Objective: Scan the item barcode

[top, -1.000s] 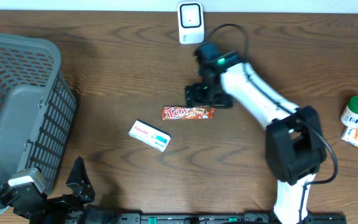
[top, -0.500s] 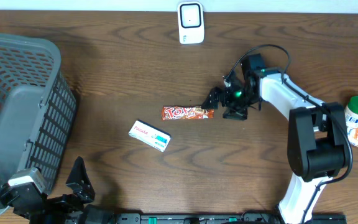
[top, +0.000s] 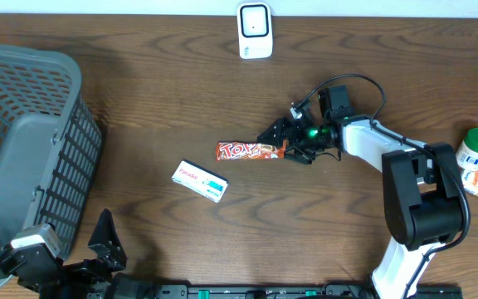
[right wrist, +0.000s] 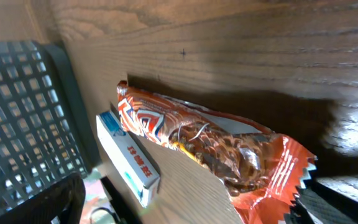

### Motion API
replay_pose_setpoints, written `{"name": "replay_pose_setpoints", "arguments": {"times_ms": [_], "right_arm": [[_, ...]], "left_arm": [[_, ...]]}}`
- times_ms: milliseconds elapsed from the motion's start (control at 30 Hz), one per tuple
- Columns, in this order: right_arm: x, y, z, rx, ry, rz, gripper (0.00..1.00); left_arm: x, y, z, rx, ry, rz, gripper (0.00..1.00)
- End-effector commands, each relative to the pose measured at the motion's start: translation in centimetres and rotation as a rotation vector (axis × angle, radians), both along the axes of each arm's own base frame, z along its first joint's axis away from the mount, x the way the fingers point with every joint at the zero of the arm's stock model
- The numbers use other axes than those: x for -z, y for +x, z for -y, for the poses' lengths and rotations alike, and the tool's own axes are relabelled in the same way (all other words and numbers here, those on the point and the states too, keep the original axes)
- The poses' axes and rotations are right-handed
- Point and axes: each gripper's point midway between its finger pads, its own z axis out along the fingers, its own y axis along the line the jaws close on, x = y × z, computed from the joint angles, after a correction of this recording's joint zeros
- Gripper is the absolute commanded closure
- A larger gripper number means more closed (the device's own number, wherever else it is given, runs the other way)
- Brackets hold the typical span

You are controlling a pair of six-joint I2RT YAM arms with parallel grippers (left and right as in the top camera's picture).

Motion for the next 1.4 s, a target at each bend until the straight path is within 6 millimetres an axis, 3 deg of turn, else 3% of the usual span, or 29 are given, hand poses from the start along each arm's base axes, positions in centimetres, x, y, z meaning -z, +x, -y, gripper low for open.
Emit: {"name": "replay_pose_setpoints", "arguments": {"times_ms": [0,67,100,133,233,267,333,433,533,633,667,700,800,933,1033,1167,1233,1367], "right_arm": [[7.1,-2.2,2.8,0.103,-0.27,-0.14,0.08],[7.5,-2.1,3.1,0.113,-0.31,-0.131,0.2],[7.8,-2.1,3.3,0.117,-0.337,-0.124,0.35],[8.0,-2.0,3.5,0.12,-0.357,-0.119,0.43],[8.3,-0.8,3.8,0.131,-0.41,-0.041,0.96],[8.3,-0.1,3.8,0.135,-0.426,-0.004,0.99],[8.1,1.1,3.9,0.143,-0.438,0.062,0.99],[6.2,2.2,3.7,0.152,-0.405,0.113,0.99],[2.4,3.1,4.2,0.149,-0.395,0.209,0.99],[-3.8,4.1,5.3,0.147,-0.43,0.397,0.99],[-7.8,4.1,6.3,0.152,-0.481,0.514,0.99],[-9.8,3.8,7.0,0.156,-0.521,0.564,0.99],[-14.1,2.4,11.0,0.21,-0.734,0.667,0.99],[-17.9,0.5,16.9,0.257,-1.082,0.761,0.99],[-19.4,-0.5,19.1,0.283,-1.259,0.779,0.98],[-19.9,-1.0,19.9,0.26,-1.453,0.787,0.98],[-19.7,-1.0,19.5,0.216,-1.516,0.793,0.98],[-18.2,-1.1,16.3,0.04,-1.6,0.833,0.98]], "left_arm": [[-0.1,0.1,0.1,0.005,-0.004,0.002,0.03],[-0.1,0.1,0.1,0.005,-0.003,0.002,0.03],[-0.1,0.1,0.1,0.005,-0.004,0.002,0.03],[-0.1,0.1,0.1,0.005,-0.004,0.002,0.03],[-0.1,0.1,0.1,0.005,-0.004,0.002,0.03],[0.0,0.0,0.1,0.005,-0.004,0.002,0.03],[0.0,0.0,0.1,0.005,-0.004,0.002,0.03],[-0.1,0.1,0.1,0.005,-0.004,0.002,0.03],[-0.1,0.1,0.1,0.005,-0.004,0.002,0.03],[-0.1,0.1,0.1,0.005,-0.004,0.002,0.03],[-0.1,0.1,0.1,0.005,-0.004,0.002,0.03],[-0.1,0.1,0.1,0.005,-0.004,0.002,0.02],[0.0,0.0,0.1,0.005,-0.004,0.002,0.03],[-0.1,0.1,0.1,0.005,-0.004,0.002,0.02],[0.0,0.0,0.1,0.005,-0.004,0.002,0.03],[-0.1,0.1,0.1,0.005,-0.004,0.002,0.03],[0.0,0.0,0.1,0.005,-0.004,0.002,0.02],[0.0,0.0,0.1,0.005,-0.004,0.002,0.03]]}}
